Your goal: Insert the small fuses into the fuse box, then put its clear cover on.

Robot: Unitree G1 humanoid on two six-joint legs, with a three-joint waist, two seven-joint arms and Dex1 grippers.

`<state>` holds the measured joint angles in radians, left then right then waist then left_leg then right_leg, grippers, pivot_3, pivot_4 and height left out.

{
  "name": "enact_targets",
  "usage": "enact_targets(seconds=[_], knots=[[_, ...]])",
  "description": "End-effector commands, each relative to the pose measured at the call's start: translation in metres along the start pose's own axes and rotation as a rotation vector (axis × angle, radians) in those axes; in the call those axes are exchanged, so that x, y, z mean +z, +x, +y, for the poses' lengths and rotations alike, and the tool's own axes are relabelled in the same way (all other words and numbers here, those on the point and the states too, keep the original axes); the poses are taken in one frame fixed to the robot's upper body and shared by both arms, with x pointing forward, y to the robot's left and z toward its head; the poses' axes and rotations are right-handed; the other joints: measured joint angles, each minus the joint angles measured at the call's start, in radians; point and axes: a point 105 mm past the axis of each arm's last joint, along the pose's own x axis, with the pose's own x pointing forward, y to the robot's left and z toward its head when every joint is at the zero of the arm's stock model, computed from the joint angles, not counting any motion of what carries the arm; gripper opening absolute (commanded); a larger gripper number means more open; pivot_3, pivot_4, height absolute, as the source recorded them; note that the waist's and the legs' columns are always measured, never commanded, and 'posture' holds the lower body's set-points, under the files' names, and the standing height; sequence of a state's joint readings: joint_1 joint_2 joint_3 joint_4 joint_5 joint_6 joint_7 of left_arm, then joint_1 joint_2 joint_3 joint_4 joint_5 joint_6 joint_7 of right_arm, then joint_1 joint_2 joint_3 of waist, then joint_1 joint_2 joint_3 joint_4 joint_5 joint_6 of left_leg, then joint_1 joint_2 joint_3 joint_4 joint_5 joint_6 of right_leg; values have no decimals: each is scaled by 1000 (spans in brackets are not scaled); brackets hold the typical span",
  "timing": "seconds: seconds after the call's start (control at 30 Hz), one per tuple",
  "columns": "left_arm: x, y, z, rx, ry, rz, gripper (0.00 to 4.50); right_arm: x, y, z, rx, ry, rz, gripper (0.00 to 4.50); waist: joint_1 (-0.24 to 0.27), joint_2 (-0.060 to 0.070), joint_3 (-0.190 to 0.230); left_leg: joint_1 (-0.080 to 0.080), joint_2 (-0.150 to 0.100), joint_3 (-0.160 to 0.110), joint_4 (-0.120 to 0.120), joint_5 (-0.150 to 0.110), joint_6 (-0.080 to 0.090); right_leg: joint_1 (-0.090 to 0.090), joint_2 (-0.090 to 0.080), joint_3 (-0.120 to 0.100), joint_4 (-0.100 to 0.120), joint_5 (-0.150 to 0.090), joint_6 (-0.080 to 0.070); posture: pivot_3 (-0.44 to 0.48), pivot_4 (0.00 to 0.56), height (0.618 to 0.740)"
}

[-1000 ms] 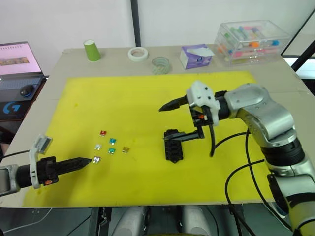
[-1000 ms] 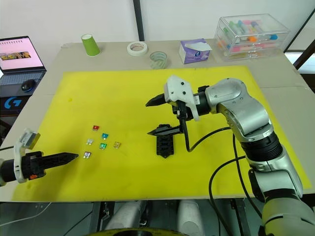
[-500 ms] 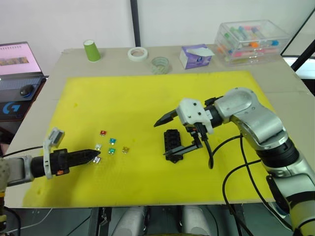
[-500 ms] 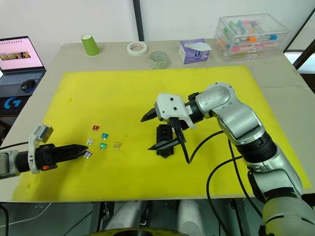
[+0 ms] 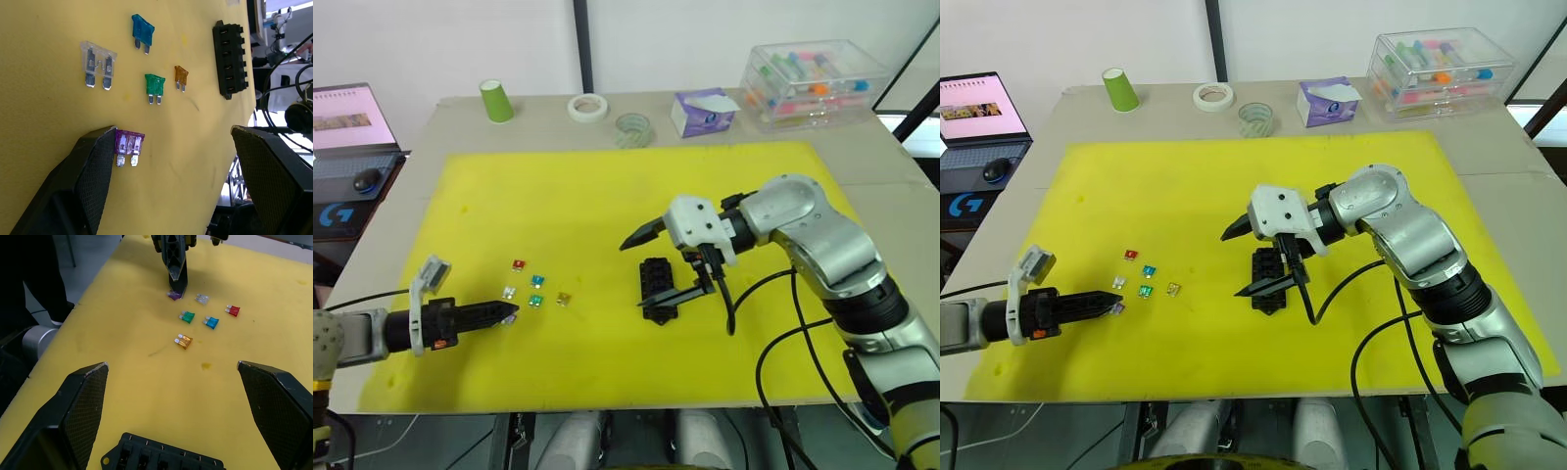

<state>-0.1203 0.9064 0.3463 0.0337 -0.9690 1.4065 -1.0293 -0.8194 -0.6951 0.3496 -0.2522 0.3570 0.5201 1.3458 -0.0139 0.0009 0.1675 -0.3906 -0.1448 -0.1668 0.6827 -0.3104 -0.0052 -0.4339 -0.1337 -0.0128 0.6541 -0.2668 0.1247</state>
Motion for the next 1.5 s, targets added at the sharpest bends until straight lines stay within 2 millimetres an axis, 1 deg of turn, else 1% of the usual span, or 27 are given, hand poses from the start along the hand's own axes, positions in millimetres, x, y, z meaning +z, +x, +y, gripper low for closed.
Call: enact_targets(seconds=[0.03,0.33,0.4,0.47,0.73,0.83,0.93,1.2,1.23,1.27,1.33,1.5], knots=[[-10,-2,2,3,-21,44,3896,9,-4,-1,-22,-57,-6,4500,-1,0,0,0,0,0,0,0,0,0,0,0,0,0,0,0,150,740],[-15,-6,8,16,-26,56,3896,10,-3,-4,-29,-65,-11,4500,-3,0,0,0,0,0,-1,0,0,-1,0,0,0,0,0,0,150,740],[-14,-7,12,33,-25,47,3507,10,-3,-5,-33,-67,-9,4500,-2,0,0,0,0,0,-1,0,0,-1,0,0,0,0,0,0,150,740],[-12,-8,16,44,-22,41,2956,10,-3,-5,-35,-70,-8,4500,-3,0,0,0,0,0,-1,0,0,-1,0,1,0,0,0,0,150,740],[-11,-9,23,68,-14,36,2956,11,-3,-6,-38,-75,-7,4500,-3,0,0,0,0,1,-1,0,0,-1,0,1,0,0,0,0,150,740],[-10,-10,25,79,-9,33,2362,10,-3,-5,-37,-76,-7,4500,-3,0,0,0,0,1,-1,0,0,-1,0,1,0,0,0,0,150,740],[-10,-11,26,82,-7,35,1337,10,-2,-5,-37,-76,-8,4500,-4,0,0,0,0,1,-1,0,0,-1,0,1,0,0,0,0,150,740],[-9,-13,29,93,1,29,1337,9,-1,-6,-43,-84,-4,4500,-4,0,0,0,0,1,-1,0,0,-1,0,1,0,0,0,0,150,740],[-9,-13,29,95,3,28,944,9,-1,-6,-43,-85,-4,4500,-4,0,0,0,0,1,-1,0,0,-1,0,1,0,0,0,0,150,740],[-8,-13,29,96,3,28,712,8,-1,-6,-43,-85,-4,4500,-4,0,0,0,0,1,-1,0,0,-1,0,1,0,0,0,0,150,740],[-9,-13,30,97,6,30,31,9,-1,-6,-42,-87,-5,4500,-4,0,0,0,0,1,-1,0,0,-1,0,1,0,0,0,0,150,740],[-11,-12,32,108,20,45,31,10,0,-6,-49,-91,-10,4500,-3,0,0,0,0,1,-1,0,0,-1,0,1,0,0,0,0,150,740]])
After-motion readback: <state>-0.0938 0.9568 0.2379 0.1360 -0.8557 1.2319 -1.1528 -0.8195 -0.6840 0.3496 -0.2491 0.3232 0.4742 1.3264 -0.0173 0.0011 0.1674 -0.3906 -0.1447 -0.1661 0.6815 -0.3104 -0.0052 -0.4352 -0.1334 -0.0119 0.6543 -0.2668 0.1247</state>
